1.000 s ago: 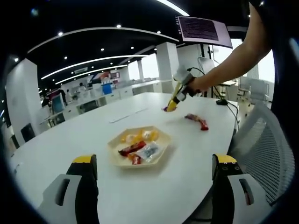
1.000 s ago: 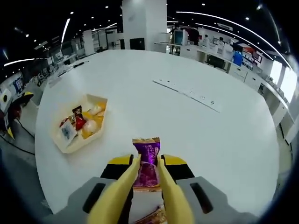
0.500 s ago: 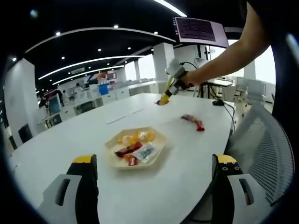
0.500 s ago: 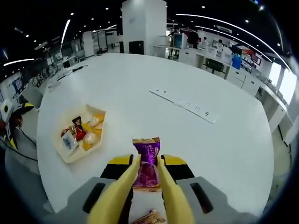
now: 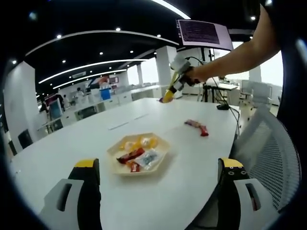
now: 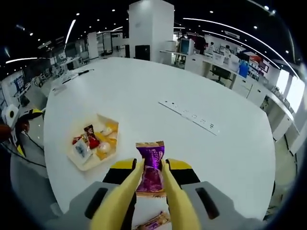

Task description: Place the target food into the container with the food tongs after gripping and lifting it, then release it inside without dropping or visibly crushing the food.

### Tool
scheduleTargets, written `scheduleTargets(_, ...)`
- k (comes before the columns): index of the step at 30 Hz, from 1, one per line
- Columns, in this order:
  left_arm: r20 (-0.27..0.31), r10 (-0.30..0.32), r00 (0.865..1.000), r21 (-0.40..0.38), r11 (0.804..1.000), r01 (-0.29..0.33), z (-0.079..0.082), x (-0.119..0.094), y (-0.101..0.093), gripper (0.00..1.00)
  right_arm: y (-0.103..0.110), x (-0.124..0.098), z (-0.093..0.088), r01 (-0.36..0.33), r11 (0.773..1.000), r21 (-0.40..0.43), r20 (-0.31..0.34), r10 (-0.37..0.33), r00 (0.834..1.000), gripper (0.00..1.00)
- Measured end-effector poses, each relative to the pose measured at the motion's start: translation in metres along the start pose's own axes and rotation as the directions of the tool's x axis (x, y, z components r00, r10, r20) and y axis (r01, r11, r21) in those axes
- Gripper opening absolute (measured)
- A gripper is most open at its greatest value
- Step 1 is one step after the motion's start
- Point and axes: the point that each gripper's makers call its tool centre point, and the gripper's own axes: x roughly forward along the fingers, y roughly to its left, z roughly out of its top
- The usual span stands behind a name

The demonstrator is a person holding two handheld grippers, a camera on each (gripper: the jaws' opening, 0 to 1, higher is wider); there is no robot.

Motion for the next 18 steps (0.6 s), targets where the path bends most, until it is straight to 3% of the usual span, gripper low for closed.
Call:
scheduleTargets(9, -0.014, 0.004, 1.0, -0.002, 1.0, -0.004, -0.003, 0.001, 0.002, 0.99, 0.012, 0.012, 0.005, -0.024, 0.999, -0.025, 0.0, 0.024, 1.0, 0.23)
scheduleTargets(18, -0.013, 0.013, 1.0, -0.006, 1.0, -0.013, -0.002, 0.001, 0.004, 0.99, 0.044, 0.036, 0.019, -0.068, 0.996, -0.061, -0.005, 0.068, 0.998, 0.23)
